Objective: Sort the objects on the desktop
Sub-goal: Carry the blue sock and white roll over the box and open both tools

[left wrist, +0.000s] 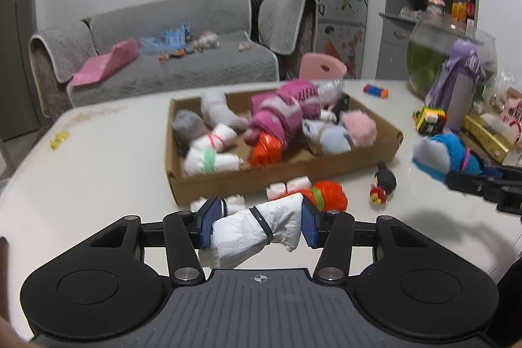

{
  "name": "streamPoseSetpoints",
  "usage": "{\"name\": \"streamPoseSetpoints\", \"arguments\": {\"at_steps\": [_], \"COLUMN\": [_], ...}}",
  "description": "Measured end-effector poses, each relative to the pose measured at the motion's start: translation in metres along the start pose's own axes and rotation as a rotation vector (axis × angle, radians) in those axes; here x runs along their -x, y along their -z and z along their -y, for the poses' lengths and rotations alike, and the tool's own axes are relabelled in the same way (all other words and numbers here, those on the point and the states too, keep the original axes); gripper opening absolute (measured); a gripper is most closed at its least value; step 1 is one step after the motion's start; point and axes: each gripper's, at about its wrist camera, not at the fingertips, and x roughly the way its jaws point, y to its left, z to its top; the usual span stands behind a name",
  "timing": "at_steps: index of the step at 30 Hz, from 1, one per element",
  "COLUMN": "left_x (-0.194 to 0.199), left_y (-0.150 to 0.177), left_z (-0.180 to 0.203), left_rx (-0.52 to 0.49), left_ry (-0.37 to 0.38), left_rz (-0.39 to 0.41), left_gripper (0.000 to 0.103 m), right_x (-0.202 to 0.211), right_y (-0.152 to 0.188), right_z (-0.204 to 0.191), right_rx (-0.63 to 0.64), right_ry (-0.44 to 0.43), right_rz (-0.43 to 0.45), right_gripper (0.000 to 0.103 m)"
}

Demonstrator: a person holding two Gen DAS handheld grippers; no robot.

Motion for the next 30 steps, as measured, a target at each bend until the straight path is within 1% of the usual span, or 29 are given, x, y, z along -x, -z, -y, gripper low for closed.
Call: {"name": "streamPoseSetpoints", "arguments": {"at_steps": [7, 11, 18, 21, 24, 30], "left_x": [0.02, 0.023, 0.034, 0.031, 0.024, 0.003], "left_y": [-0.02, -0.032, -0.072, -0.091, -0.107, -0.12], "left_z": [-0.011, -0.019, -0.029, -0.027, -0.025, -0.018], "left_rx": [0.002, 0.011, -0.007, -0.027, -0.03, -0.051], "left_ry": [-0.022, -0.039, -0.06, -0.07, -0.061, -0.051], "left_rz": [0.052, 0.071, 0.125, 0.141, 0.145, 0.127], "left_gripper": [0.057, 0.057, 0.057, 0.057, 0.057, 0.057], "right_x": [0.016, 0.02, 0.014, 0.007, -0.001, -0.017], "right_y": [-0.034, -0.052, -0.087, -0.101, -0.112, -0.132], "right_z": [0.013, 0.021, 0.029, 0.03, 0.03, 0.028], "right_rx": [0.003, 0.014, 0.041, 0.063, 0.077, 0.098], "right_ry": [0.0, -0.006, -0.025, -0.034, -0.05, -0.106], "right_rz": [0.075, 0.119, 0.171, 0.183, 0.188, 0.175], "right_gripper": [0.046, 0.046, 0.046, 0.046, 0.046, 0.046]}}
